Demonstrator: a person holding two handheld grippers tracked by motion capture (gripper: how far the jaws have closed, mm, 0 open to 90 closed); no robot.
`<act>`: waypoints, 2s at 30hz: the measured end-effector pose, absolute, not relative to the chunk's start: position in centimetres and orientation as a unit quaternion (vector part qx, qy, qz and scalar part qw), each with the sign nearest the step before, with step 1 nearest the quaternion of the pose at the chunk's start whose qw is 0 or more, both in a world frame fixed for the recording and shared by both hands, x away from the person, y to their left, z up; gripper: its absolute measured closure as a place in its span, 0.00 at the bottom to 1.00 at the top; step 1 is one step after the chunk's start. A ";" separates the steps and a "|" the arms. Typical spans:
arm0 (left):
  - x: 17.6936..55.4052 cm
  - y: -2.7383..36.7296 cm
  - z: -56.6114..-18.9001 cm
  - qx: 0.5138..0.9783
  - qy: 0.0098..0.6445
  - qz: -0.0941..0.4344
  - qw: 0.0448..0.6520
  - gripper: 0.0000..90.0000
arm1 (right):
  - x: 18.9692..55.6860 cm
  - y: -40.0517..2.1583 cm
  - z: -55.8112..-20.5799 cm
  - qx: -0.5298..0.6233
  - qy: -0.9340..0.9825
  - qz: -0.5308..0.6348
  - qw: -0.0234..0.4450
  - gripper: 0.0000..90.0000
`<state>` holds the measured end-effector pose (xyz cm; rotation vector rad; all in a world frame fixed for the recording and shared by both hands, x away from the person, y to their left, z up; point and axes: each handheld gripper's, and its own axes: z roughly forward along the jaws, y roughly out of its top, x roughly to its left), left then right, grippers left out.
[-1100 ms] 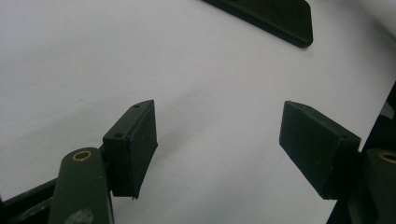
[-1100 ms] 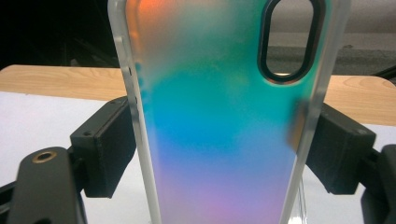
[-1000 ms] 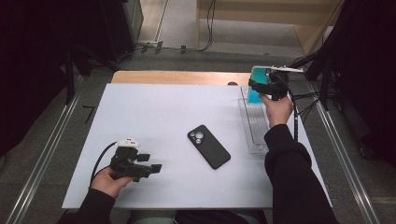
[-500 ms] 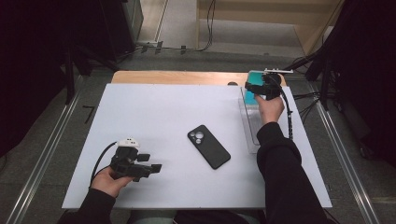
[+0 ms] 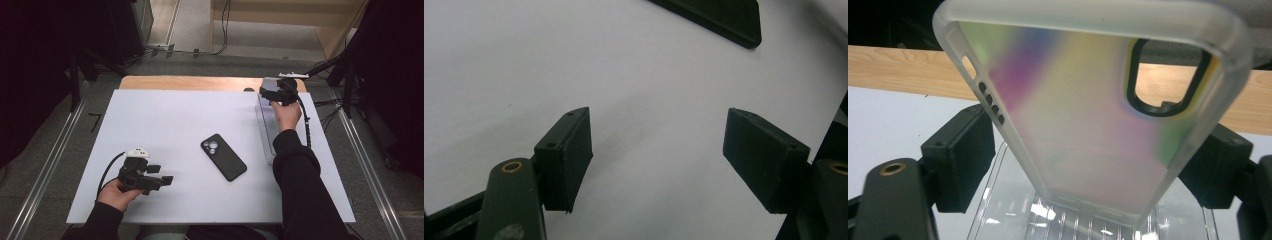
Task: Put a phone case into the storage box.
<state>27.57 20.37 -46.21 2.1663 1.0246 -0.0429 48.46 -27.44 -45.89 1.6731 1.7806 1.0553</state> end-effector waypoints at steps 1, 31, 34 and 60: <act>27.6 20.4 -46.2 0.842 0.397 -0.017 0.364 0.31 | 48.6 -27.6 -46.0 0.613 0.650 0.381 0.238 0.11; 27.8 20.2 -46.0 0.841 0.399 -0.015 0.365 0.31 | 44.5 -27.3 -42.8 0.614 0.676 0.367 0.177 0.02; 27.9 20.2 -45.9 0.842 0.397 -0.015 0.366 0.31 | 43.6 -27.1 -42.6 0.609 0.684 0.373 0.151 0.03; 29.3 20.1 -45.6 0.842 0.386 -0.036 0.374 0.31 | 35.8 -25.0 -41.5 0.473 0.760 0.440 0.074 0.16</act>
